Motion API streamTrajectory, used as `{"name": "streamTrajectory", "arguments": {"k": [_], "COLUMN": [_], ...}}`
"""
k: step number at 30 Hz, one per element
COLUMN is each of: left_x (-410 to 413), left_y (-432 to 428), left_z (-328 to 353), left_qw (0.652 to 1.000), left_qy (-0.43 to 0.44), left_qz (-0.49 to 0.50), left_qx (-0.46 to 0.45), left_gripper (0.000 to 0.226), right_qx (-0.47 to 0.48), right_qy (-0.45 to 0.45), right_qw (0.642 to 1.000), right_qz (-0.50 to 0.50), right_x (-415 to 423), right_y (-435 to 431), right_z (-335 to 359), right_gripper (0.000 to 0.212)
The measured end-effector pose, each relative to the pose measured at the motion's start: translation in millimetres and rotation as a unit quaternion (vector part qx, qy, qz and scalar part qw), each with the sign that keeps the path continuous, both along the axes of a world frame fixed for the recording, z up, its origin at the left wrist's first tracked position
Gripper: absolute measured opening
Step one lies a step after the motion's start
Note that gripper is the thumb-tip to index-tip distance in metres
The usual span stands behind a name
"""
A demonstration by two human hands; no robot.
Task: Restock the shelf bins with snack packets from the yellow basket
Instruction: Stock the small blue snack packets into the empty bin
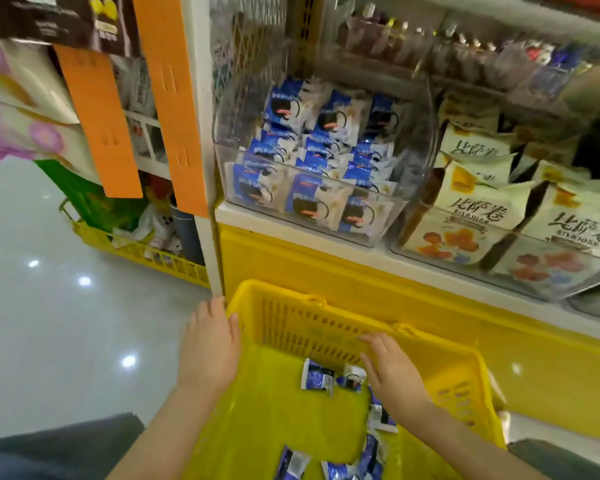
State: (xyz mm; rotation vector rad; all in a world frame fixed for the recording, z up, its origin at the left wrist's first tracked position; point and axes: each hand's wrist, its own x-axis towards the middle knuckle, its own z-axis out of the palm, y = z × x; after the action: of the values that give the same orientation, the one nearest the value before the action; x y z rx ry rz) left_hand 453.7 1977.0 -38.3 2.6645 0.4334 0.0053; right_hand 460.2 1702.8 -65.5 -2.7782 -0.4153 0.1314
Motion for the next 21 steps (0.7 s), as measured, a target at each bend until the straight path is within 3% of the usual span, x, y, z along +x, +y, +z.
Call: {"name": "streamTrajectory", "arguments": {"k": [4, 7, 12, 17, 21], "left_x": [-9, -9, -8, -8, -7], "left_y": [8, 10, 6, 4, 0], "left_z": [-35, -45, -48, -53, -49], "left_qw": [0.993, 0.997, 0.998, 0.998, 0.997], "left_qy": [0.093, 0.050, 0.007, -0.006, -0.034], "left_qz": [0.048, 0.039, 0.054, 0.068, 0.071], "left_qx": [-0.047, -0.053, -0.031, -0.004, -0.022], "left_gripper": [0.028, 0.027, 0.028, 0.026, 0.023], "right_qx": [-0.039, -0.031, -0.037, -0.121, -0.071], "right_qy": [0.157, 0.207, 0.191, 0.175, 0.193], "right_qw": [0.982, 0.971, 0.973, 0.972, 0.973], "right_qz": [-0.098, -0.116, -0.124, -0.099, -0.110], "right_x": [1, 7, 10, 9, 7], "right_y": [-34, -43, -33, -30, -25], "right_z": [-68, -101, -139, -155, -150], "right_gripper": [0.039, 0.040, 0.040, 0.038, 0.035]}}
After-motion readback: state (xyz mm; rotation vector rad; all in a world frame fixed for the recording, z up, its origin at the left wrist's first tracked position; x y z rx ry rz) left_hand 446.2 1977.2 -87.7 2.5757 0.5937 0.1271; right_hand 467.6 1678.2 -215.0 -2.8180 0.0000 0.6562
